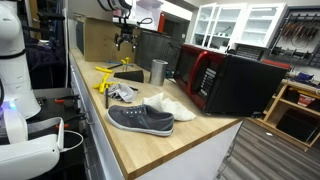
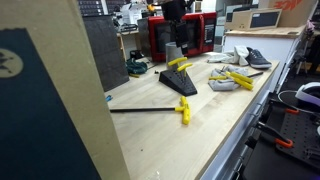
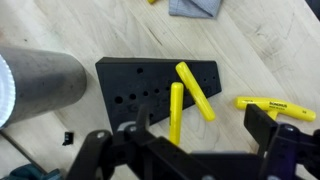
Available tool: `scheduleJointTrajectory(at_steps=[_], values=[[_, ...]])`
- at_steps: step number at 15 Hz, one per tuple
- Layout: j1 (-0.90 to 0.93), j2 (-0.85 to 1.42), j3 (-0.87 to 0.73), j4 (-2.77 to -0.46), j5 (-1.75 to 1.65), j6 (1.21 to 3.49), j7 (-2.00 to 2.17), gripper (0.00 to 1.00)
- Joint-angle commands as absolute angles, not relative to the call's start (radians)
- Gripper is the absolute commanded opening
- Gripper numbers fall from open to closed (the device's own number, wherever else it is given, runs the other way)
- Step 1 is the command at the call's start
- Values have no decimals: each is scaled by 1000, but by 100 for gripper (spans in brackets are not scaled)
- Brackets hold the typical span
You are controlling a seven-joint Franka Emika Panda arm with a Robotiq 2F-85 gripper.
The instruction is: Remove the yellow object from the silver tin and put it on the black platform
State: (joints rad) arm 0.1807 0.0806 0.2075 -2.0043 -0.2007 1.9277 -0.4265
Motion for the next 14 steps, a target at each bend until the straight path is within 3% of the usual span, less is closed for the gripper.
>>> scheduleJointTrajectory(at_steps=[1,10,14], values=[[149,78,178,-2003,-99,1940,-430,66],[118,165,147,-1886,18,1978,-393,0],[137,233,162,-1811,7,1961,-339,0]])
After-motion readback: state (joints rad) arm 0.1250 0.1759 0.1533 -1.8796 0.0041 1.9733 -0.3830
